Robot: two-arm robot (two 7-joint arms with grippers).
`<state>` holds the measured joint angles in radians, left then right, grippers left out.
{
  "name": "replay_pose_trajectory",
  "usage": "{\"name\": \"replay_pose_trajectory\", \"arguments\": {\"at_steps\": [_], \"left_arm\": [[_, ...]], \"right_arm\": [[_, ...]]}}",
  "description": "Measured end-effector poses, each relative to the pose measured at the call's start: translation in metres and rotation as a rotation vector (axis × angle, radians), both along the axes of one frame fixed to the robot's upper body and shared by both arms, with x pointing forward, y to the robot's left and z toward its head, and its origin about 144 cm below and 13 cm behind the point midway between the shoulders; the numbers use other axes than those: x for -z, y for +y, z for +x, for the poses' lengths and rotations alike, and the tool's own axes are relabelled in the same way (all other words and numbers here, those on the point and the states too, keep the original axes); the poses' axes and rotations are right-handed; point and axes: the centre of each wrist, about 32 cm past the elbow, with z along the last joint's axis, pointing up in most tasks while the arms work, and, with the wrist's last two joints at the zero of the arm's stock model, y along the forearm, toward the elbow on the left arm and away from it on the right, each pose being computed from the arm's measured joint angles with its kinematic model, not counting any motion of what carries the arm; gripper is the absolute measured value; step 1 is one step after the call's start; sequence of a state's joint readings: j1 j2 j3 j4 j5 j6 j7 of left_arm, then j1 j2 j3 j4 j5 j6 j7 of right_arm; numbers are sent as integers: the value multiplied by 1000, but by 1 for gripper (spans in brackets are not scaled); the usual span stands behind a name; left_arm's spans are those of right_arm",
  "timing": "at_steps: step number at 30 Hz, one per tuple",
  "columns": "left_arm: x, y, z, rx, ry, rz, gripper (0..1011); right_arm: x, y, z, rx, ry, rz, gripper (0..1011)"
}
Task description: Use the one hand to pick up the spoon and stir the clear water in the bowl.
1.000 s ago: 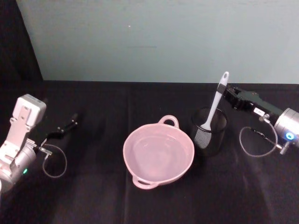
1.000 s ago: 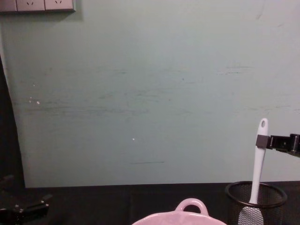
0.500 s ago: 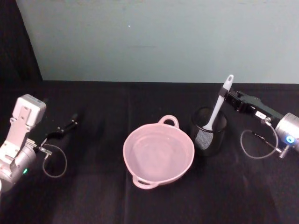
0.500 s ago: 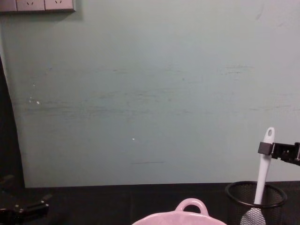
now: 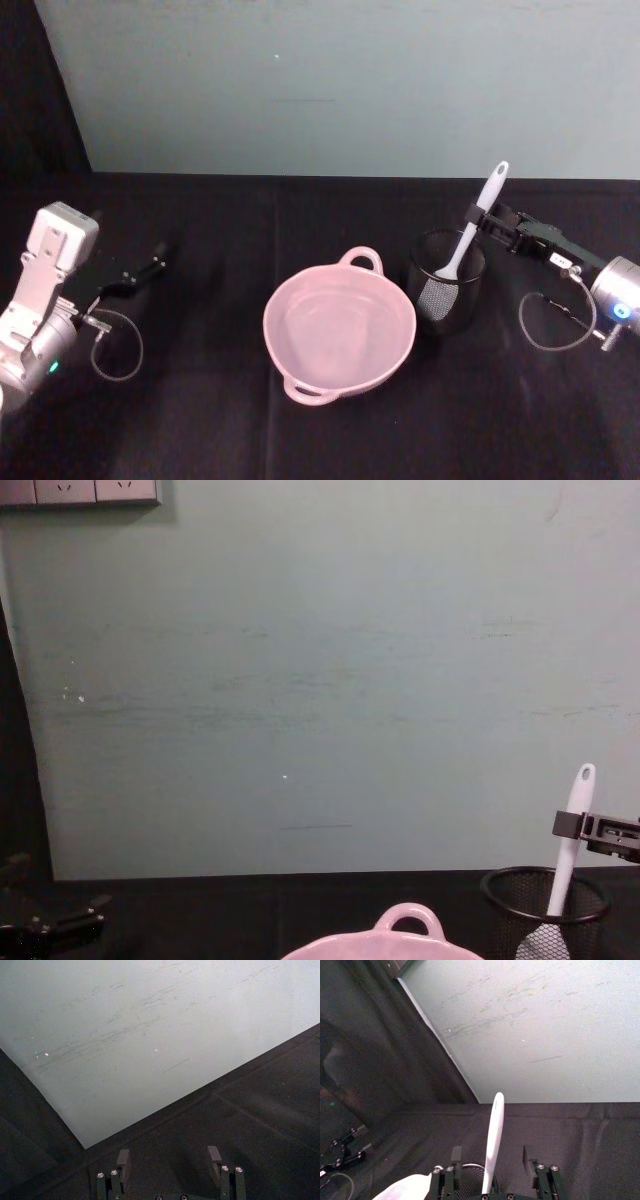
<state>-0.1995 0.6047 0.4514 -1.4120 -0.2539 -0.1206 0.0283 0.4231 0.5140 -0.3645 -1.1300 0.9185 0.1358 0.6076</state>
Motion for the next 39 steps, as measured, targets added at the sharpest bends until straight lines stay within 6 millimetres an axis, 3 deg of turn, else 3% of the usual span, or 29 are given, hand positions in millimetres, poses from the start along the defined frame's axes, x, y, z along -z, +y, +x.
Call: {"name": "replay_pose_trajectory", "arguments": {"at_steps": [4, 10, 20, 26, 33, 39], "left_arm": [[0, 0, 0, 0, 0, 0, 1005], [0, 0, 0, 0, 0, 0, 1005], [0, 0, 0, 0, 0, 0, 1005], [0, 0, 0, 0, 0, 0, 1005], [0, 0, 0, 0, 0, 0, 1005], [0, 0, 0, 0, 0, 0, 1005]], "right_arm": [[0, -2, -2, 5, -3, -5, 880], [-11, -5, -15, 7, -37, -48, 1000], [-29, -13, -46, 46, -97, -200, 1003], [-32, -13, -54, 107, -140, -344, 1002], [-22, -12, -51, 172, -205, -438, 1002], [-3, -7, -44, 233, -227, -538, 1002]]}}
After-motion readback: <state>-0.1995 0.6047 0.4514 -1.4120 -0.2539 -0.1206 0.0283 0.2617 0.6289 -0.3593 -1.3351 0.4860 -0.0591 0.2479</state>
